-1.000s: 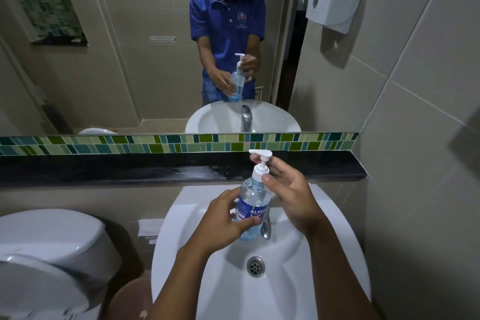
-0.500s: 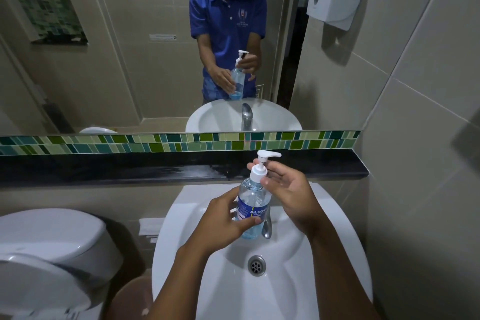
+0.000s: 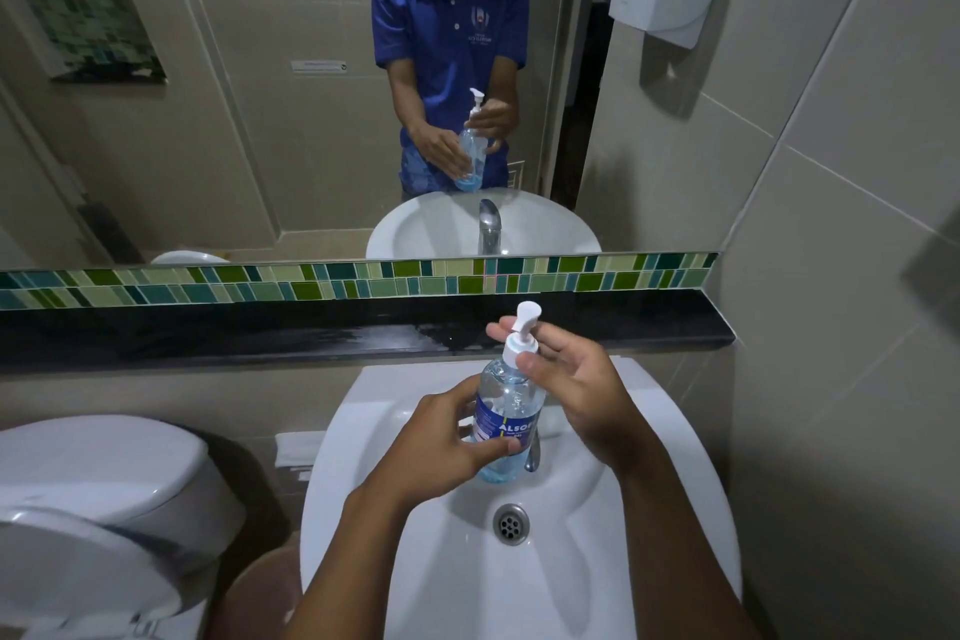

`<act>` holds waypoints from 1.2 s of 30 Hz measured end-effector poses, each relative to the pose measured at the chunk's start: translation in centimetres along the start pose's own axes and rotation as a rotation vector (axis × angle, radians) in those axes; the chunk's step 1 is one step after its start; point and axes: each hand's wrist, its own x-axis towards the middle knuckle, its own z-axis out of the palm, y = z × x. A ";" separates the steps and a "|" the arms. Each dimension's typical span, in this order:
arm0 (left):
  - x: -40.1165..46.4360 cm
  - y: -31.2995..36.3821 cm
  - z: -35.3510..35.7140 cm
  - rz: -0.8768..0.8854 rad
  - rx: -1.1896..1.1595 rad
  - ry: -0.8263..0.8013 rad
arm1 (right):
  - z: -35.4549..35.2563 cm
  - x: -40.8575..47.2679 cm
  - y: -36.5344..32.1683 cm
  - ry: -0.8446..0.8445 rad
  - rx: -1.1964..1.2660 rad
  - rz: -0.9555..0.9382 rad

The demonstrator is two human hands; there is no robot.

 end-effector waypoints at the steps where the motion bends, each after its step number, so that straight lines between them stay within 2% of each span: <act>1: -0.1 0.0 0.0 0.001 0.004 -0.001 | 0.0 0.2 0.1 0.061 -0.053 -0.003; 3: -0.1 0.0 0.1 0.002 0.002 -0.007 | 0.0 0.6 0.3 0.219 -0.186 -0.001; 4: -0.1 0.0 0.1 0.000 -0.001 -0.014 | 0.0 0.7 0.5 0.243 -0.198 0.010; 5: -0.1 0.1 0.1 -0.003 -0.003 -0.016 | -0.1 0.6 0.6 0.209 -0.154 0.014; 7: 0.0 0.2 0.2 -0.002 -0.008 -0.015 | -0.3 0.2 0.6 0.041 -0.034 0.023; 9: -0.2 0.3 0.1 -0.004 -0.001 -0.015 | -0.1 -0.1 0.2 0.007 -0.058 0.017; 12: -0.3 0.3 0.1 -0.010 -0.009 -0.018 | 0.4 0.4 0.0 0.265 -0.258 0.002; 13: -0.3 0.3 0.1 -0.014 -0.015 -0.019 | 0.4 0.6 0.1 0.302 -0.280 0.004; 14: -0.3 0.4 0.2 -0.012 -0.024 -0.020 | 0.3 0.6 0.2 0.276 -0.248 0.008; 17: -0.3 0.6 0.0 0.000 -0.029 -0.025 | -0.2 0.1 0.2 0.036 -0.049 0.030; 19: -0.4 0.7 0.0 0.005 -0.023 -0.024 | -0.4 -0.1 0.0 -0.002 -0.038 0.013; 24: -0.5 0.9 0.5 0.008 -0.013 0.018 | 0.9 0.5 -0.3 0.338 -0.164 -0.058; 25: -0.5 1.0 0.5 0.016 -0.017 0.023 | 0.8 0.5 -0.2 0.320 -0.138 -0.052; 28: -0.4 1.2 0.0 0.029 -0.022 -0.032 | -0.4 0.7 -0.4 -0.002 -0.035 0.013; 31: -0.4 1.4 -0.4 0.035 -0.006 -0.107 | -1.1 1.2 -0.3 -0.192 -0.137 0.055; 34: -0.3 1.1 -0.5 0.037 -0.023 -0.087 | -0.7 1.6 -0.1 -0.217 -0.156 0.052; 36: -0.2 1.0 -0.3 0.042 -0.023 -0.035 | 0.3 1.5 0.2 -0.120 -0.116 0.066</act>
